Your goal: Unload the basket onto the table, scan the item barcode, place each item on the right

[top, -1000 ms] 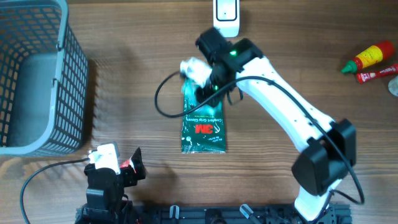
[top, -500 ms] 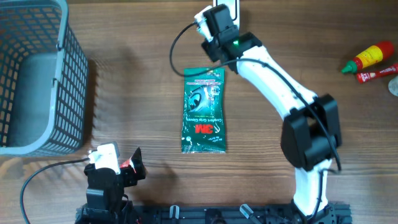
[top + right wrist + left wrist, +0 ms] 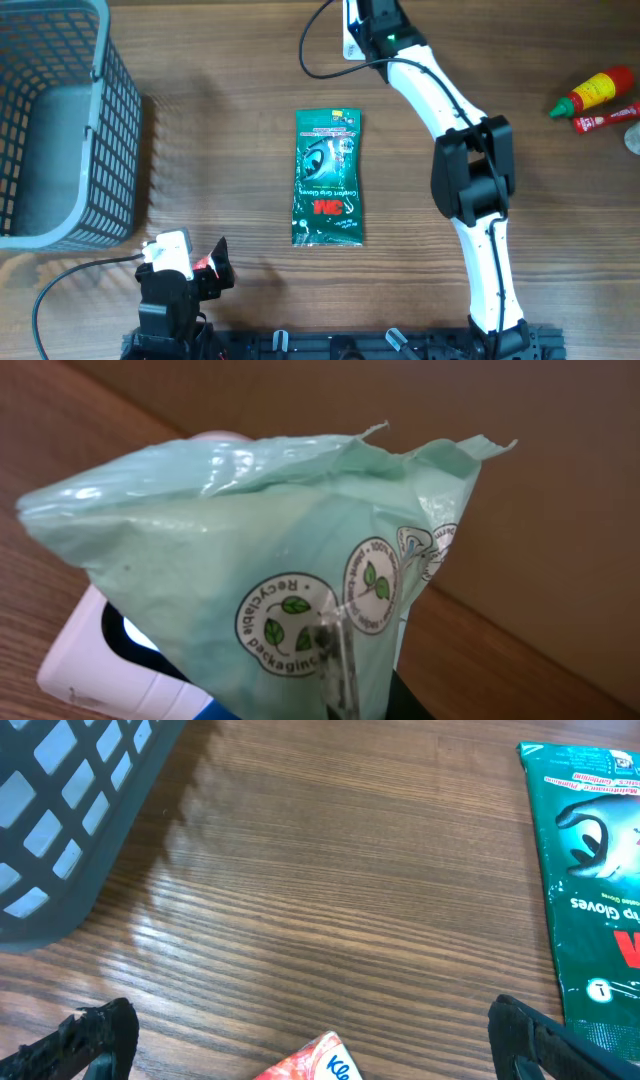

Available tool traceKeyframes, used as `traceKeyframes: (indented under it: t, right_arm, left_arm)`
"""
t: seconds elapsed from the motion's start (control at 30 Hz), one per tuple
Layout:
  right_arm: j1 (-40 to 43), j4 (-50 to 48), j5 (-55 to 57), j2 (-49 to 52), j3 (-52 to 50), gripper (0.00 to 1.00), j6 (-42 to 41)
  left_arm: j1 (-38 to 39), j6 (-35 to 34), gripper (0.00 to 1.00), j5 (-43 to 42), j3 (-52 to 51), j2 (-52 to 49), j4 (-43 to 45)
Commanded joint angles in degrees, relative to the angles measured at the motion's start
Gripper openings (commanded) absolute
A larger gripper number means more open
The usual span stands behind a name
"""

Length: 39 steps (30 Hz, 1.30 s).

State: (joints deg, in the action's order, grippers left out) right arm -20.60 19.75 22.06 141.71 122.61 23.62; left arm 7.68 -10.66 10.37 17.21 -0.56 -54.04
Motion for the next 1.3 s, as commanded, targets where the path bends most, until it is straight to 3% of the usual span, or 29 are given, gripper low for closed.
traceKeyframes:
  t: [0.0, 0.27, 0.4, 0.67, 0.87, 1.07, 1.1, 1.13, 1.2, 1.23, 1.27]
  right_arm:
    - [-0.44, 0.04, 4.92, 1.16, 2.49, 0.04, 1.20]
    - [1.03, 13.73, 18.23, -1.51, 4.94, 0.05, -9.27]
    - [5.55, 19.43, 17.88, -1.49, 4.81, 0.04, -16.61]
    - [21.84, 22.93, 2.27, -1.31, 4.39, 0.04, -26.47]
    - [33.42, 23.89, -13.40, -1.29, 4.39, 0.04, -26.80]
    - [36.65, 26.73, -20.46, -1.29, 4.39, 0.07, -26.82]
    - [36.76, 27.17, -20.24, -1.29, 4.39, 0.12, -26.80]
    - [36.94, 27.52, -19.63, -1.29, 4.39, 0.24, -27.08]
    - [37.35, 28.79, -17.59, -1.29, 4.42, 0.59, -31.12]
    - [37.53, 29.66, -17.92, -1.40, 4.46, 0.72, -32.72]
    - [37.62, 30.40, -18.62, -1.60, 4.46, 1.00, -33.51]
  left_arm:
    - [-0.42, -0.31, 1.00, -0.50, -0.09, 0.17, 0.07]
    - [-0.42, -0.31, 1.00, -0.50, -0.09, 0.17, 0.04]
    - [-0.42, -0.31, 1.00, -0.50, -0.09, 0.17, 0.04]
    - [-0.42, -0.31, 1.00, -0.50, -0.09, 0.17, 0.04]
    - [-0.42, -0.31, 1.00, -0.50, -0.09, 0.17, 0.04]
    - [-0.42, -0.31, 1.00, -0.50, -0.09, 0.17, 0.04]
    - [-0.42, -0.31, 1.00, -0.50, -0.09, 0.17, 0.07]
    - [-0.42, -0.31, 1.00, -0.50, -0.09, 0.17, 0.04]
    - [-0.42, -0.31, 1.00, -0.50, -0.09, 0.17, 0.04]
    - [-0.42, -0.31, 1.00, -0.50, -0.09, 0.17, 0.04]
    - [-0.42, -0.31, 1.00, -0.50, -0.09, 0.17, 0.04]
